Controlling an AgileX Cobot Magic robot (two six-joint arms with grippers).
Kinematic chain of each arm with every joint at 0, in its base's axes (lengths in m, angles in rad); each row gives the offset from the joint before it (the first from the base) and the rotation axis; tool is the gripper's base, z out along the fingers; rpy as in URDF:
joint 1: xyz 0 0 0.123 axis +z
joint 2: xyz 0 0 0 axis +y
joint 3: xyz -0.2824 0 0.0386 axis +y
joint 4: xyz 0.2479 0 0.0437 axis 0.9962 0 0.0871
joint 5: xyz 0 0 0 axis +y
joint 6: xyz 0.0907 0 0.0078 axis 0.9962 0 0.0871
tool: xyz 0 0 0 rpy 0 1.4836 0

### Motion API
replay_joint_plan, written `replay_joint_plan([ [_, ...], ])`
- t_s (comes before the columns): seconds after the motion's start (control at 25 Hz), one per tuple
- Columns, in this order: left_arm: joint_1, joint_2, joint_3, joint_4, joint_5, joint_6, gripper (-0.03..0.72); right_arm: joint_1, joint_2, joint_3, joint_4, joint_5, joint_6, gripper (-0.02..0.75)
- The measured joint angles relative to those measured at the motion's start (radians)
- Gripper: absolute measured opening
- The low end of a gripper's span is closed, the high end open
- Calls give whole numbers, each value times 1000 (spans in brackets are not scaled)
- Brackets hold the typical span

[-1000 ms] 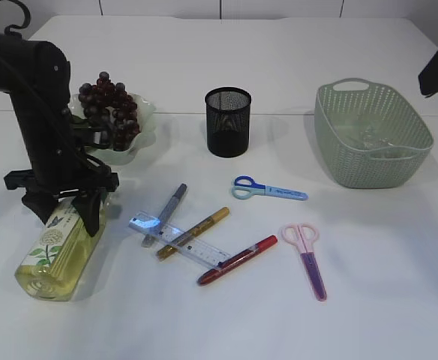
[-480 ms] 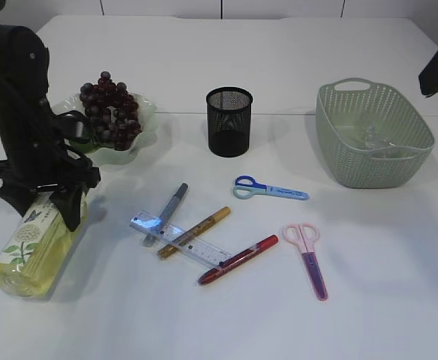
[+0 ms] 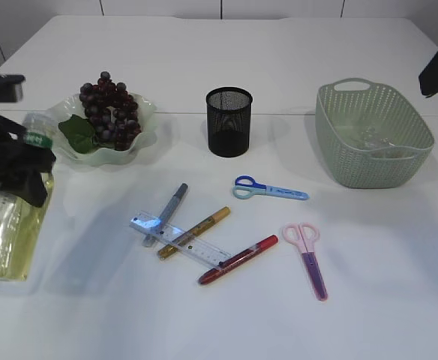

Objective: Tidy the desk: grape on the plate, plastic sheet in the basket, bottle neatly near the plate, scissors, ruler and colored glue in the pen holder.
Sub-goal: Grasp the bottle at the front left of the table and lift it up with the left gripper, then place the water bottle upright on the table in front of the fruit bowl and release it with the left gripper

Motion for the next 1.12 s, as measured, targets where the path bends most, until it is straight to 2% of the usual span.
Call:
replay_joint_plan([
  [0.4,0,-409,279,175,-398,-152,408,0,0,0,0,0,0,502],
  [0.64,0,-448,450,217,-674,-158,408,0,0,0,0,0,-2,502],
  [0.76,3,-446,530,231,-890,-159,408,0,0,0,0,0,-7,502],
  [0.88,14,-425,562,238,-1054,-133,408,0,0,0,0,0,-10,502],
  [1.12,29,-340,564,200,-1266,48,408,0,0,0,0,0,-10,502],
])
